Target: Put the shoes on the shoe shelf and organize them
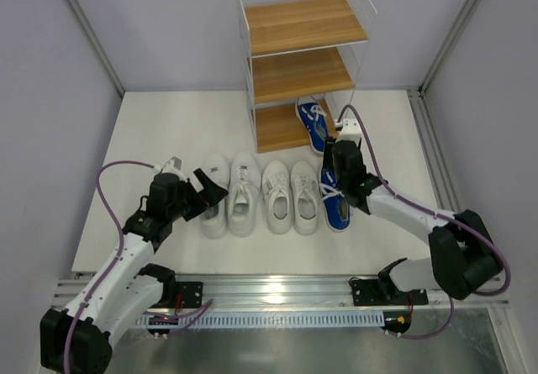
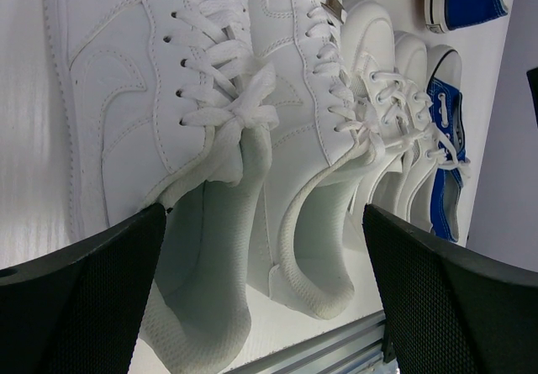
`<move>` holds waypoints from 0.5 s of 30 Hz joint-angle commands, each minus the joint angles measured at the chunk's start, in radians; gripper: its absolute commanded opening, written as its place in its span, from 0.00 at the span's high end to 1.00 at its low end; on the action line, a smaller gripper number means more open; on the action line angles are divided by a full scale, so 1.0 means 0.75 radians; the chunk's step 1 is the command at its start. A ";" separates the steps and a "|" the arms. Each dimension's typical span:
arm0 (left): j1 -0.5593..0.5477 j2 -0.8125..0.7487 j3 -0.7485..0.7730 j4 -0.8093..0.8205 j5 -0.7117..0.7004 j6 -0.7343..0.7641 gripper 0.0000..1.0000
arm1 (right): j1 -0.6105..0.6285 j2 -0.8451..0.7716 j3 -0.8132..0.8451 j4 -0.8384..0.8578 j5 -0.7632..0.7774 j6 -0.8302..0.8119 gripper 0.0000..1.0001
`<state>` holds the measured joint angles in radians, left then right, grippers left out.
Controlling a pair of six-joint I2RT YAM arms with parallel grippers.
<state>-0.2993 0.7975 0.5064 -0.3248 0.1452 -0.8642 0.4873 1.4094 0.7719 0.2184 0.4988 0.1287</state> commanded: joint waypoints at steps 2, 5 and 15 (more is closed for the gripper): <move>0.002 0.008 -0.037 -0.007 -0.056 0.013 0.00 | 0.137 -0.179 -0.192 -0.039 0.141 0.208 0.45; 0.002 0.017 -0.039 -0.005 -0.048 0.015 0.00 | 0.244 -0.310 -0.323 -0.107 0.171 0.366 0.45; 0.002 0.021 -0.045 0.022 -0.044 0.019 0.00 | 0.473 -0.685 -0.561 -0.387 0.406 0.689 0.37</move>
<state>-0.3008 0.8032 0.4969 -0.3107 0.1505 -0.8642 0.8108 0.9409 0.3473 -0.0105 0.6853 0.5213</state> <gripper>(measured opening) 0.996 0.630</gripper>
